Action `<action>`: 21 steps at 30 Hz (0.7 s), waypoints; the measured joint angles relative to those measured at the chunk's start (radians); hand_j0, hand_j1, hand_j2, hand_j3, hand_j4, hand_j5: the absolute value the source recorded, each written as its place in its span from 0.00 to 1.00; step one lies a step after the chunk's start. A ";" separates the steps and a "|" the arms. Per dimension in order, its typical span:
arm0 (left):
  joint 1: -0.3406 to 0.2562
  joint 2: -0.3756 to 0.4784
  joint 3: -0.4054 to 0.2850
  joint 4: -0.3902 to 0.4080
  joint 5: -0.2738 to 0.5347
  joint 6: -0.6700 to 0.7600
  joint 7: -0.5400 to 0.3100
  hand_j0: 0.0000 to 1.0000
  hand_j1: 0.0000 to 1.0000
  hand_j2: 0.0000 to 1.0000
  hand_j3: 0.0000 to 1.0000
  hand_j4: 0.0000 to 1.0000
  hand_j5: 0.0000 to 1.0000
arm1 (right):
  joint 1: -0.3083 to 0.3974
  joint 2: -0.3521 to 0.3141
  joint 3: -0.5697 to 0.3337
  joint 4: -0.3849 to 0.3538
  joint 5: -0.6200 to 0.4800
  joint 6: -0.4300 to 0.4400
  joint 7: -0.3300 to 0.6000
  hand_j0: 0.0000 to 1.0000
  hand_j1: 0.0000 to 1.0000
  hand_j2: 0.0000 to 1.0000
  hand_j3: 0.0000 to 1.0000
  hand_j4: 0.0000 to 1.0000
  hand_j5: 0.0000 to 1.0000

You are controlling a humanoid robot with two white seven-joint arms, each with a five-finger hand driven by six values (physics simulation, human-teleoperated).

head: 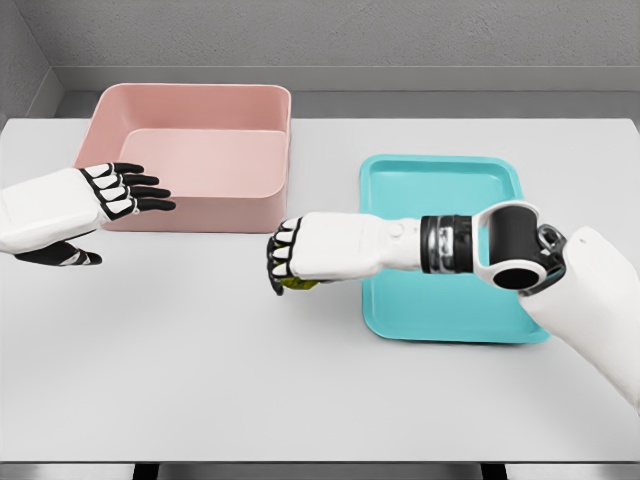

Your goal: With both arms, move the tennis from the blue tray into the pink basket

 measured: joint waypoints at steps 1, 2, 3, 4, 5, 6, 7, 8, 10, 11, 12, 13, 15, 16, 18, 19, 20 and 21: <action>0.002 0.000 0.000 0.000 0.000 0.000 0.000 1.00 1.00 1.00 1.00 1.00 1.00 | -0.002 0.018 0.006 0.012 0.010 0.000 0.000 0.52 0.52 0.52 0.52 0.52 0.52; 0.002 0.000 0.000 0.000 0.000 0.000 0.000 1.00 1.00 1.00 1.00 1.00 1.00 | -0.002 0.034 0.012 0.025 0.018 0.000 0.000 0.52 0.52 0.52 0.52 0.52 0.52; 0.002 0.000 0.000 0.000 0.000 0.000 0.000 1.00 1.00 1.00 1.00 1.00 1.00 | 0.000 0.050 0.017 0.039 0.029 0.000 0.000 0.52 0.52 0.52 0.52 0.52 0.52; 0.003 0.000 0.000 0.001 0.000 0.000 0.000 1.00 1.00 1.00 1.00 1.00 1.00 | 0.000 0.064 0.025 0.053 0.038 0.000 0.000 0.52 0.52 0.52 0.52 0.52 0.52; 0.003 0.000 0.000 0.000 0.000 0.000 0.000 1.00 1.00 1.00 1.00 1.00 1.00 | 0.000 0.074 0.033 0.066 0.045 0.000 0.000 0.52 0.52 0.52 0.52 0.52 0.52; 0.003 0.001 0.000 0.000 -0.001 0.000 0.000 1.00 1.00 1.00 1.00 1.00 1.00 | 0.000 0.081 0.040 0.081 0.052 0.000 0.000 0.52 0.52 0.52 0.52 0.52 0.52; 0.005 0.001 0.001 0.000 -0.001 0.000 0.000 1.00 1.00 1.00 1.00 1.00 1.00 | 0.000 0.087 0.046 0.098 0.058 0.000 0.000 0.52 0.52 0.52 0.52 0.52 0.52; 0.005 0.000 0.000 0.000 -0.001 0.000 0.000 1.00 1.00 1.00 1.00 1.00 1.00 | 0.000 0.094 0.050 0.116 0.063 0.000 0.000 0.52 0.52 0.52 0.52 0.52 0.52; 0.006 0.000 0.000 0.001 -0.001 0.000 -0.001 1.00 1.00 1.00 1.00 1.00 1.00 | 0.002 0.104 0.056 0.146 0.071 0.000 0.000 0.52 0.52 0.52 0.52 0.52 0.52; 0.008 0.000 0.000 0.000 -0.001 0.000 -0.001 1.00 1.00 1.00 1.00 1.00 1.00 | 0.003 0.107 0.058 0.155 0.074 0.000 0.000 0.52 0.52 0.52 0.52 0.52 0.52; 0.006 0.000 0.000 0.000 -0.002 0.000 -0.001 1.00 1.00 1.00 1.00 1.00 1.00 | 0.003 0.110 0.064 0.166 0.077 0.001 -0.001 0.52 0.52 0.52 0.52 0.52 0.52; 0.008 0.000 0.000 0.000 -0.002 0.000 -0.001 1.00 1.00 1.00 1.00 1.00 1.00 | 0.002 0.114 0.069 0.177 0.081 0.001 -0.001 0.52 0.52 0.52 0.52 0.52 0.52; 0.008 0.000 0.000 0.000 -0.002 0.000 -0.001 1.00 1.00 1.00 1.00 1.00 1.00 | 0.002 0.122 0.077 0.192 0.085 0.001 -0.001 0.52 0.52 0.52 0.52 0.52 0.52; 0.008 0.000 0.000 0.000 -0.002 0.000 -0.001 1.00 1.00 1.00 1.00 1.00 1.00 | 0.002 0.124 0.079 0.198 0.087 0.001 -0.001 0.52 0.52 0.52 0.52 0.52 0.52; 0.008 0.000 0.000 0.000 -0.002 0.000 -0.001 1.00 1.00 1.00 1.00 1.00 1.00 | 0.003 0.127 0.082 0.206 0.089 0.001 -0.001 0.52 0.52 0.52 0.52 0.52 0.52; 0.008 0.000 0.000 0.000 -0.003 0.000 -0.001 1.00 1.00 1.00 1.00 1.00 1.00 | 0.003 0.128 0.083 0.210 0.090 0.001 -0.001 0.52 0.52 0.52 0.52 0.52 0.52; 0.008 0.000 0.000 0.001 -0.003 0.000 -0.001 1.00 1.00 1.00 1.00 1.00 1.00 | 0.003 0.128 0.083 0.213 0.092 0.001 -0.001 0.52 0.52 0.52 0.52 0.52 0.52; 0.008 -0.001 0.000 0.001 -0.003 0.000 -0.002 1.00 1.00 1.00 1.00 1.00 1.00 | 0.003 0.129 0.084 0.215 0.093 0.001 -0.001 0.52 0.52 0.52 0.52 0.52 0.52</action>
